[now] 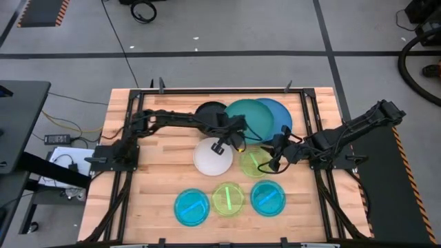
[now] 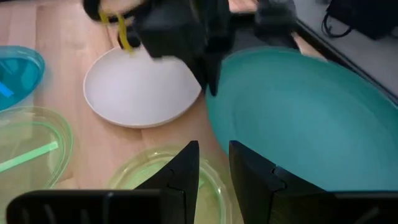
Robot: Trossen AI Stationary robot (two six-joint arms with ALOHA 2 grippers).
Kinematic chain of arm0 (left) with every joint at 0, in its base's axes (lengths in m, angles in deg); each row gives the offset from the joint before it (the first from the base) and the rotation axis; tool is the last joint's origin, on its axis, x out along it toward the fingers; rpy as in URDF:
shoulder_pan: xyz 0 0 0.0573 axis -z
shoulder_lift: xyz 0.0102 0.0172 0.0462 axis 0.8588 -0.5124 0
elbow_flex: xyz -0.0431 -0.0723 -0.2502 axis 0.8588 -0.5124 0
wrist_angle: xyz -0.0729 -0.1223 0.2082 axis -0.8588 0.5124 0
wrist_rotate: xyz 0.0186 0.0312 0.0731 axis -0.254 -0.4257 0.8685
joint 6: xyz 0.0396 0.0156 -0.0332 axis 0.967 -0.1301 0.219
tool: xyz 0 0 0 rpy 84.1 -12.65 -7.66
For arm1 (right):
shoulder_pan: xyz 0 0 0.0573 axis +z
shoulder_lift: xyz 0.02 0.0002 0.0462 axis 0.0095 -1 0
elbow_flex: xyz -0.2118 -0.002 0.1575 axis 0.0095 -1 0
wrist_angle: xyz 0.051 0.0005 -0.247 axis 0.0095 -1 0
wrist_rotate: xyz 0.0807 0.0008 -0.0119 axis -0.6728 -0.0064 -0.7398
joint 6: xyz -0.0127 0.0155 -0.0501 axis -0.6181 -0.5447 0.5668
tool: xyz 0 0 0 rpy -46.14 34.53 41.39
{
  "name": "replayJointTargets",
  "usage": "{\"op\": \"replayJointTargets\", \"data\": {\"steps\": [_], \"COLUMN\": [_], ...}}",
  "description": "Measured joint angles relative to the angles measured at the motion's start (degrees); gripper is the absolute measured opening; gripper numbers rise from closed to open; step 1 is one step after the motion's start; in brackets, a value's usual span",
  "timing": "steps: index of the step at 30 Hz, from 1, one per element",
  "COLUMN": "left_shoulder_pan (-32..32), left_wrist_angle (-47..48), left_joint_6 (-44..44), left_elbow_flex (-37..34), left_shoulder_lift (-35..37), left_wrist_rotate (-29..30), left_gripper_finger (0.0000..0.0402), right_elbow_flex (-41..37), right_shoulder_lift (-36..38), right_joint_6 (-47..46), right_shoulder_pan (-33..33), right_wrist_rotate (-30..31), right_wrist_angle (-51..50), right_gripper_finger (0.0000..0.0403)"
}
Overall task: Stack plastic plates
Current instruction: Stack the green plate on the blue plate, then stack the black plate on the green plate
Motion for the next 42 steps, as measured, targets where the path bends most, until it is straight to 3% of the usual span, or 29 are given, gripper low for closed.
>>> {"op": "replayJointTargets", "data": {"steps": [6,14,22,27,36,42], "left_shoulder_pan": [0.0,-1.6,-2.3,-2.2,-1.2,1.0], "left_wrist_angle": [-1.0,-11.2,-17.5,-15.7,-9.5,-1.9], "left_joint_6": [3.7,6.4,8.1,5.3,-2.1,-11.3], "left_elbow_flex": [6.7,5.8,5.8,5.8,6.7,6.9], "left_shoulder_lift": [-3.6,-4.2,-8.3,-8.9,-6.2,-2.1], "left_wrist_rotate": [-0.4,-5.9,-6.2,-4.2,-2.3,-0.3], "left_gripper_finger": [0.0013,0.0015,0.0027,0.0043,0.0156,0.0157], "right_elbow_flex": [0.0,0.0,0.0,0.0,0.0,0.0], "right_shoulder_lift": [0.2,0.2,0.1,0.1,0.2,0.2], "right_joint_6": [1.1,0.9,1.0,1.1,1.8,2.2], "right_shoulder_pan": [-0.2,-0.3,-0.2,-0.2,-0.2,-0.1], "right_wrist_rotate": [1.0,1.9,2.4,2.4,2.2,2.1], "right_wrist_angle": [-0.1,1.1,2.1,2.6,2.5,1.6], "right_gripper_finger": [0.0098,0.0098,0.0098,0.0098,0.0098,0.0098]}}
